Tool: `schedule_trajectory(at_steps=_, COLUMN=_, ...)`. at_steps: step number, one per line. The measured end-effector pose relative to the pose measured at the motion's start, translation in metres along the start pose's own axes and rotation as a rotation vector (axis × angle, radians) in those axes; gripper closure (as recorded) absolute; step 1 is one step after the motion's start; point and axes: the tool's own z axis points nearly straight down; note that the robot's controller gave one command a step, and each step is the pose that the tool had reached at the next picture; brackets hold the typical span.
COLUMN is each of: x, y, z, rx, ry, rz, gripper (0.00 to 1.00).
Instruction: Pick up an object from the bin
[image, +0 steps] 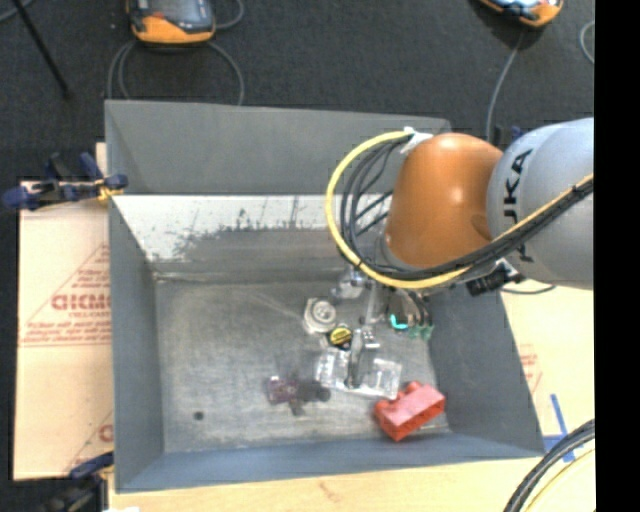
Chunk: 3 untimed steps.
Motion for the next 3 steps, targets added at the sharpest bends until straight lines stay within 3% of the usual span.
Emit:
schedule_trajectory(at_steps=1, x=0.037, y=-0.015, z=0.123, rx=0.001, ry=-0.022, rz=-0.051, gripper=0.0)
schedule_trajectory(at_steps=2, x=0.047, y=-0.03, z=0.092, rx=0.002, ry=-0.01, rz=-0.085, gripper=0.0)
schedule_trajectory(at_steps=3, x=0.05, y=-0.041, z=0.094, rx=0.001, ry=-0.005, rz=-0.066, gripper=0.0)
